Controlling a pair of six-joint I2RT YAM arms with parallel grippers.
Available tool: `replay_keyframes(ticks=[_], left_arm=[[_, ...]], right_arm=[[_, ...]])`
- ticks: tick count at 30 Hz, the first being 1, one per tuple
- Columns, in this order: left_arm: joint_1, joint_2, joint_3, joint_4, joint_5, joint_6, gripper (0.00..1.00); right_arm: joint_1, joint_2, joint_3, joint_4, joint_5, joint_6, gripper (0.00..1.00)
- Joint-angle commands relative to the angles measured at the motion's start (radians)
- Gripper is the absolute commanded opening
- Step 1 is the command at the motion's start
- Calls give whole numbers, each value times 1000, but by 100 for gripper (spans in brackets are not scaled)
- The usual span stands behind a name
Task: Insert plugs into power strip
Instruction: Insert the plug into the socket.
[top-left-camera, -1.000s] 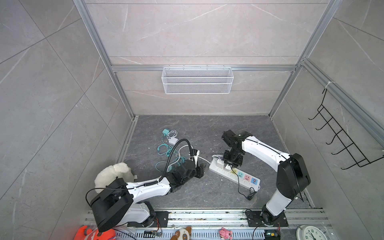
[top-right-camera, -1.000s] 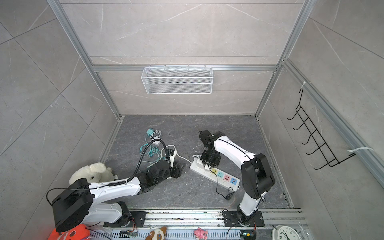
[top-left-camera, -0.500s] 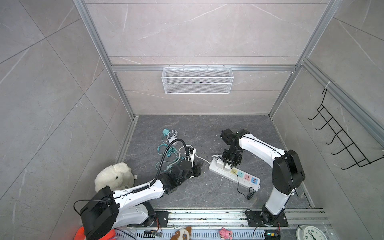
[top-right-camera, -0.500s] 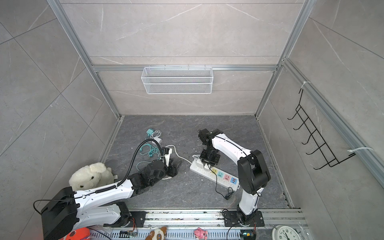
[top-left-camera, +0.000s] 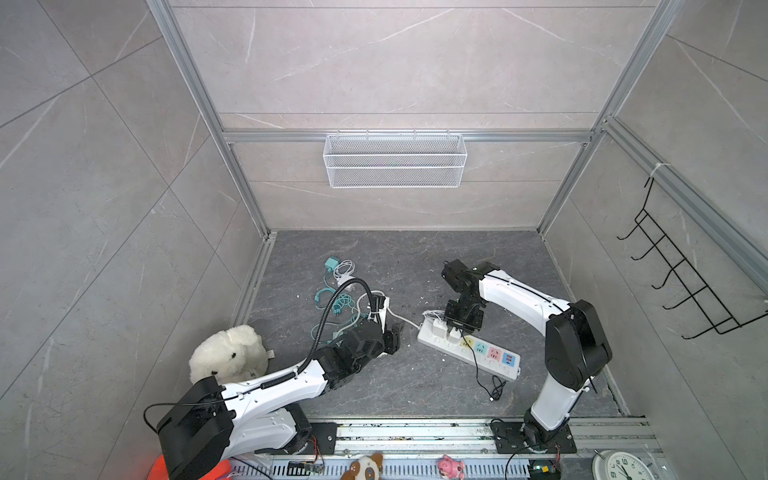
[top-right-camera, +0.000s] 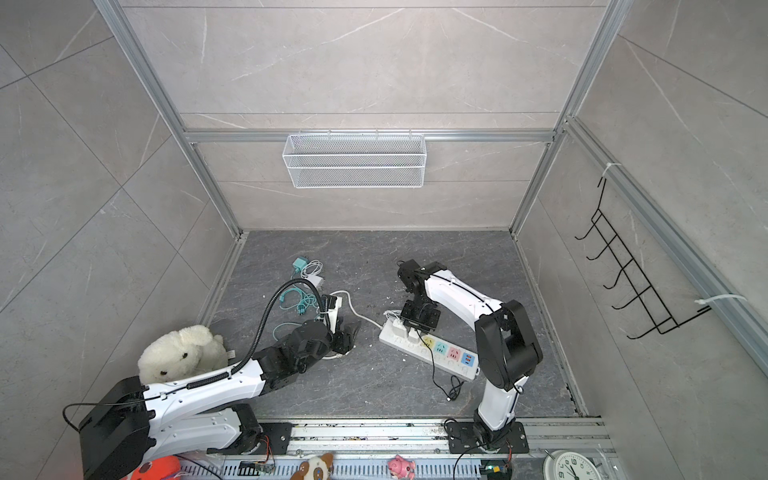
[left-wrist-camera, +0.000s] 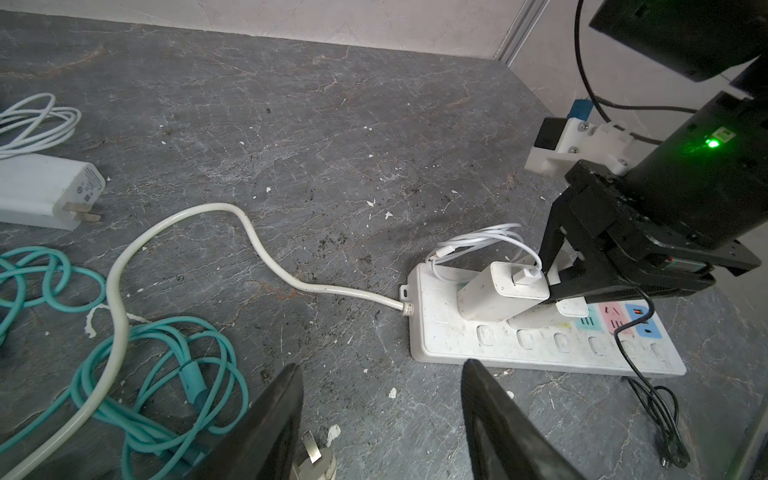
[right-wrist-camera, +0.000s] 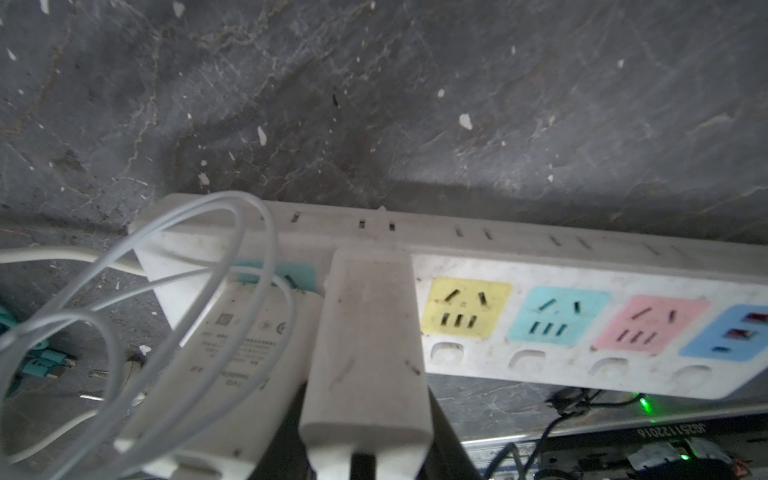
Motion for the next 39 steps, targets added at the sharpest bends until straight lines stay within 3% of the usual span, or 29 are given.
replay_keyframes(ticks=[1, 7, 15, 26, 39], left_arm=[[1, 1, 26, -10, -46, 29, 64], [1, 18, 42, -44, -77, 26, 65], [4, 22, 51, -112, -143, 12, 69], [10, 65, 81, -137, -202, 19, 72], [12, 95, 108, -142, -180, 15, 73]], right_arm=[[9, 106, -45, 42, 18, -65, 9], [8, 94, 30, 1, 16, -101, 32], [7, 51, 38, -4, 13, -106, 48], [6, -39, 18, -7, 16, -101, 50], [7, -131, 13, -16, 28, -103, 51]])
